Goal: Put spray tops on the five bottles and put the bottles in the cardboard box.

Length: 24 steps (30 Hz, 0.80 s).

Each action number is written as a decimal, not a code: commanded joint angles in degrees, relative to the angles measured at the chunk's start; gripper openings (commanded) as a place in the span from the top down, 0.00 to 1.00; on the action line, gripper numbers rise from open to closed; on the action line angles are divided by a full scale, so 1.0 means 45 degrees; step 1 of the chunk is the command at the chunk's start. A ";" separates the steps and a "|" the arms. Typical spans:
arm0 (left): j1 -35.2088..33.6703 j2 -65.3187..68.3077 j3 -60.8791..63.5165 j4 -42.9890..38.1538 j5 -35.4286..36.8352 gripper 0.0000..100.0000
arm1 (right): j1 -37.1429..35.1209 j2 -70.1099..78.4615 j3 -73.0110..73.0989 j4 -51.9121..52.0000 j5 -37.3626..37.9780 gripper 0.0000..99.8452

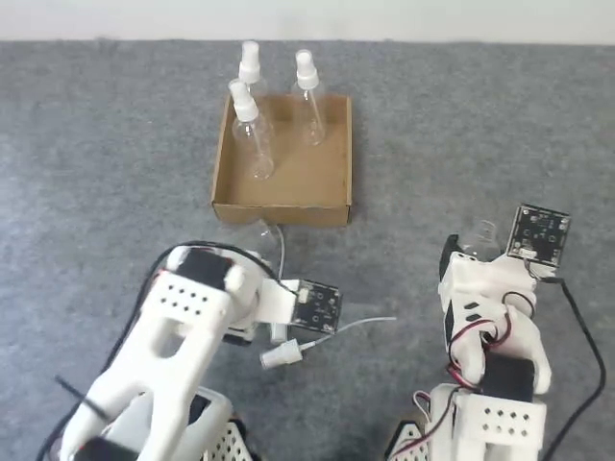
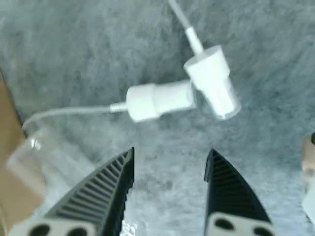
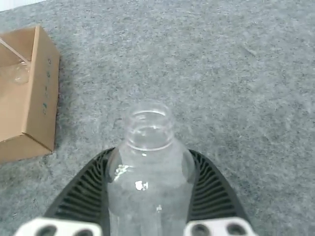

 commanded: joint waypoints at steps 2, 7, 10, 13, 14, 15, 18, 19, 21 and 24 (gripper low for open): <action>0.0938 0.1485 -0.0674 -0.1133 -0.0137 0.78 | 0.0147 -0.0400 -0.0039 -0.0322 -0.0098 0.98; 0.1250 0.2872 -0.0694 -0.2676 -0.0117 0.78 | 0.0147 -0.0400 -0.0039 -0.0322 -0.0078 0.98; 0.1387 0.3536 -0.0694 -0.3477 -0.0117 0.78 | 0.0147 -0.0400 -0.0039 -0.0322 -0.0078 0.98; 0.1407 0.4239 -0.1006 -0.3966 -0.0117 0.78 | 0.0147 -0.0400 -0.0039 -0.0322 -0.0078 0.98; 0.1407 0.4513 -0.1221 -0.4024 -0.0098 0.78 | 0.0147 -0.0400 -0.0039 -0.0322 -0.0078 0.98; 0.1407 0.4786 -0.1455 -0.4044 -0.0078 0.78 | 0.0147 -0.0400 -0.0039 -0.0322 -0.0078 0.98; 0.1407 0.5626 -0.2237 -0.3985 -0.0059 0.78 | 0.0147 -0.0400 -0.0039 -0.0322 -0.0078 0.98; 0.1485 0.5919 -0.2452 -0.3985 -0.0039 0.78 | 0.0147 -0.0400 -0.0039 -0.0322 -0.0078 0.98; 0.1680 0.6486 -0.2842 -0.3985 0.0195 0.78 | 0.0147 -0.0400 -0.0039 -0.0322 -0.0078 0.98; 0.2247 0.7131 -0.3311 -0.3985 0.0899 0.78 | 0.0147 -0.0400 -0.0039 -0.0322 -0.0078 0.98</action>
